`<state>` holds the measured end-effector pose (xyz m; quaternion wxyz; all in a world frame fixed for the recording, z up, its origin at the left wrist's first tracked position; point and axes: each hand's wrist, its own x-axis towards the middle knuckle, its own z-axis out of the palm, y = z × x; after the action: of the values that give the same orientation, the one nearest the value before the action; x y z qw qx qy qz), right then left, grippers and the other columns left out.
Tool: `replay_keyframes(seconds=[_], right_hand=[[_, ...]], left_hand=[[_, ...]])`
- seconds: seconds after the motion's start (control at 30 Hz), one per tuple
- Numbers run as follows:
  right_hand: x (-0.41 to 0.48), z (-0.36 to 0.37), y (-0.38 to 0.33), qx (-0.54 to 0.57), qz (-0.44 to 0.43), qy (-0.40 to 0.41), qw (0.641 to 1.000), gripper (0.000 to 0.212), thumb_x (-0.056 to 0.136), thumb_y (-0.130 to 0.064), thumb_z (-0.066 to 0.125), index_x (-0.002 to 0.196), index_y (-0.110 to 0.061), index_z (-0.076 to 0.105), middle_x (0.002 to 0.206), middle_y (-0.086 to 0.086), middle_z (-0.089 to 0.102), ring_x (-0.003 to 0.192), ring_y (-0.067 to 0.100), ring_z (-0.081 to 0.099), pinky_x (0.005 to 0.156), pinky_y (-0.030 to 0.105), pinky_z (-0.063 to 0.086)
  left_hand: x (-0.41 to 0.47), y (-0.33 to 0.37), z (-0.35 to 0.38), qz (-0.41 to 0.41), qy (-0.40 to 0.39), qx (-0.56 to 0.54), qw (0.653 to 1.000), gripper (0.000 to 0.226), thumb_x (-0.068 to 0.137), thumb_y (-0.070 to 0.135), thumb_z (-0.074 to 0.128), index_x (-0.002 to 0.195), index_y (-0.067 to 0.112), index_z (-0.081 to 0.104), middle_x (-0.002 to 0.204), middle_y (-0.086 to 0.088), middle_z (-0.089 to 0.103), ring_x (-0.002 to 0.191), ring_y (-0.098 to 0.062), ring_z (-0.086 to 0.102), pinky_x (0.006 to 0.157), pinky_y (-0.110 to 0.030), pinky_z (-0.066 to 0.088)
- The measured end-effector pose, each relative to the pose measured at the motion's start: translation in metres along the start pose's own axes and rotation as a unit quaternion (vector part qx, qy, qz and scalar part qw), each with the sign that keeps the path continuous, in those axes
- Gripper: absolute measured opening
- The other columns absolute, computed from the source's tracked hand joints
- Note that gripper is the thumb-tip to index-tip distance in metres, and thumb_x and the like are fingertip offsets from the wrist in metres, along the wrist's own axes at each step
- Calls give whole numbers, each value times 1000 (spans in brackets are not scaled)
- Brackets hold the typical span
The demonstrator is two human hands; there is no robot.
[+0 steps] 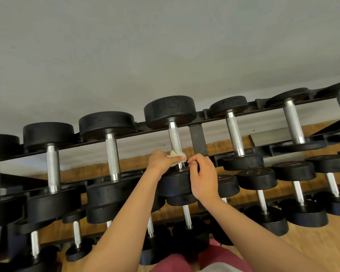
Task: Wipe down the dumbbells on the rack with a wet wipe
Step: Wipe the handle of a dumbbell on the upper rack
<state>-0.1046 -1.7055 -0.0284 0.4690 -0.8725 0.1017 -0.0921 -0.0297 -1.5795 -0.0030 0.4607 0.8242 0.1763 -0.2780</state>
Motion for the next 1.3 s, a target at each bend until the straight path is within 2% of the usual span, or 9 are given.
replay_keyframes(seconds=[0.07, 0.13, 0.23, 0.33, 0.57, 0.7, 0.8, 1.1, 1.3], right_hand=[[0, 0, 0, -1, -1, -1, 1000, 18, 96, -11, 47, 86, -18, 60, 80, -8, 56, 82, 9, 51, 73, 31, 44], [0, 0, 1, 0, -4, -1, 1000, 19, 96, -11, 46, 85, -18, 59, 79, -9, 56, 81, 8, 51, 73, 30, 44], [1, 1, 1, 5, -9, 2, 1000, 21, 96, -16, 43, 82, -18, 60, 78, -10, 55, 80, 7, 50, 72, 27, 42], [1, 2, 2, 7, -12, 8, 1000, 26, 93, -23, 38, 80, -19, 60, 76, -11, 56, 79, 6, 50, 71, 27, 42], [2, 2, 2, 11, -18, 10, 1000, 35, 90, -34, 30, 80, -19, 60, 78, -11, 56, 80, 7, 51, 73, 29, 43], [2, 2, 2, 14, -23, 14, 1000, 35, 90, -33, 30, 79, -18, 60, 76, -11, 55, 79, 8, 51, 73, 30, 44], [2, 1, 1, 13, -21, 16, 1000, 35, 90, -34, 30, 79, -19, 60, 76, -16, 53, 80, 6, 51, 73, 29, 44], [2, 1, 0, 9, -13, 7, 1000, 38, 90, -36, 29, 79, -18, 60, 77, -10, 56, 81, 9, 52, 75, 32, 45], [2, 1, 0, 10, -12, 7, 1000, 37, 90, -36, 29, 78, -19, 59, 77, -9, 57, 81, 9, 52, 76, 33, 46]], left_hand=[[1, -2, 0, 26, 4, 41, 999, 45, 80, 43, 76, 104, 5, 69, 96, -5, 68, 80, -14, 60, 65, -25, 45], [2, -4, 0, 39, 1, 63, 997, 45, 80, 48, 74, 101, 8, 70, 93, -4, 68, 81, -14, 62, 71, -28, 49], [2, -5, -1, 21, -27, 25, 999, 45, 78, 44, 77, 107, 9, 70, 102, -4, 70, 91, -17, 64, 81, -31, 52], [1, -4, -2, 16, -37, 1, 999, 39, 80, 38, 78, 105, 9, 71, 100, -4, 70, 89, -15, 64, 76, -27, 52], [-3, -13, 0, 28, 15, -57, 998, 25, 81, 28, 77, 97, 10, 73, 92, -4, 72, 86, -18, 67, 83, -35, 55], [-1, -3, 1, 25, 0, -12, 1000, 27, 84, 38, 73, 87, 11, 69, 84, -2, 68, 78, -15, 62, 72, -28, 50], [-1, -12, -1, 42, 39, -6, 998, 22, 85, 31, 73, 85, 9, 70, 85, -5, 69, 73, -13, 59, 62, -23, 44], [-2, -8, 5, 58, 41, -7, 997, 27, 88, 33, 70, 93, 7, 70, 85, -3, 66, 71, -9, 58, 59, -20, 43], [3, 2, 5, 49, 29, -18, 998, 35, 90, 37, 66, 99, 4, 69, 93, -10, 68, 82, -18, 62, 77, -32, 51]])
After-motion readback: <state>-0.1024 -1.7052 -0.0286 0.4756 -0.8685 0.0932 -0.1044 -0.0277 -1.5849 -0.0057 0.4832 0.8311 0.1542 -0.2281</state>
